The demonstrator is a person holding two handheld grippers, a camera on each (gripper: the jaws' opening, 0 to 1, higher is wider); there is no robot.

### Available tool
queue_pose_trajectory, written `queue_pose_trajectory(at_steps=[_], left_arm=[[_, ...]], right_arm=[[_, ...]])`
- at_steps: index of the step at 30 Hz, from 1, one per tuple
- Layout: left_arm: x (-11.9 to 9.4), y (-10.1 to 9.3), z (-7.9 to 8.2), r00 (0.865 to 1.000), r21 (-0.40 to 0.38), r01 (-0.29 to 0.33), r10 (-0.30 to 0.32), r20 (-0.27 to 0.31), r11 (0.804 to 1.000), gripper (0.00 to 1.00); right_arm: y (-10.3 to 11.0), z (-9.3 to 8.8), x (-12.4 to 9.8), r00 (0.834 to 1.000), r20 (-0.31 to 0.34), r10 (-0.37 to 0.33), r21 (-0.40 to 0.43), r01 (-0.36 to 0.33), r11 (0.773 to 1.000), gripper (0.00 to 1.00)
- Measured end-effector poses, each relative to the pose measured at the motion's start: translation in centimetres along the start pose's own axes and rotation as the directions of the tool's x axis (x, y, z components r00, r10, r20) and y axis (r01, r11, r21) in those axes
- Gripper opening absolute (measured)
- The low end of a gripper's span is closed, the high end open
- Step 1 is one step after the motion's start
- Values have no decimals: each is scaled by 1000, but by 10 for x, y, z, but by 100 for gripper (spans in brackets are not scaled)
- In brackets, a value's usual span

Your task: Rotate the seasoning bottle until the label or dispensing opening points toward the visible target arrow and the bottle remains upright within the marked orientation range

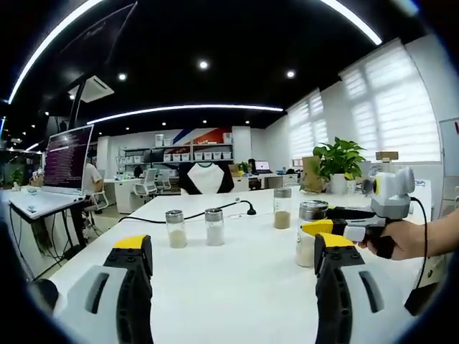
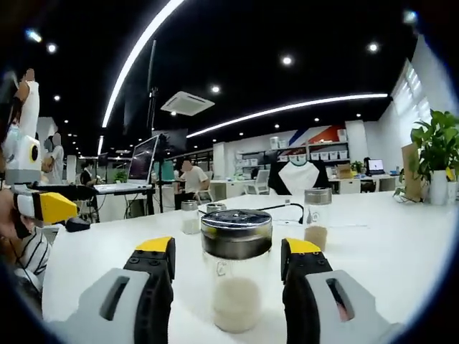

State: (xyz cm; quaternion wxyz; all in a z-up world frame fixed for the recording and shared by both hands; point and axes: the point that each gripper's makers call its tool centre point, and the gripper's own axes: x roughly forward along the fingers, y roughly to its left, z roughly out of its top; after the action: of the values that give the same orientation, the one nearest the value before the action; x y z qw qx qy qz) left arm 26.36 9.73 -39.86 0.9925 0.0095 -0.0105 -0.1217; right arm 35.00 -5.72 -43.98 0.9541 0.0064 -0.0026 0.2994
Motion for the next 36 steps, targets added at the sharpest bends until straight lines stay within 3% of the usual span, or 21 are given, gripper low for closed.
queue_pose_trajectory(at_steps=[6, 9, 19, 36], left_arm=[[1, -1, -1, 1000, -12, 3, -3, 2, 1000, 99], [1, -3, -1, 1000, -11, 9, -9, -1, 1000, 99], [1, -3, -2, 1000, -23, 11, -11, -1, 1000, 99], [1, -5, -1, 1000, -37, 17, -17, 0, 999, 99]], right_arm=[[-12, -6, 0, 991, -19, -132, -12, 132, 991, 56], [-14, -6, 1, 988, -3, -153, 31, 153, 988, 54], [-13, -13, 3, 983, -21, -184, -19, 184, 983, 38], [-13, -12, 3, 984, -31, -174, -24, 173, 985, 37]])
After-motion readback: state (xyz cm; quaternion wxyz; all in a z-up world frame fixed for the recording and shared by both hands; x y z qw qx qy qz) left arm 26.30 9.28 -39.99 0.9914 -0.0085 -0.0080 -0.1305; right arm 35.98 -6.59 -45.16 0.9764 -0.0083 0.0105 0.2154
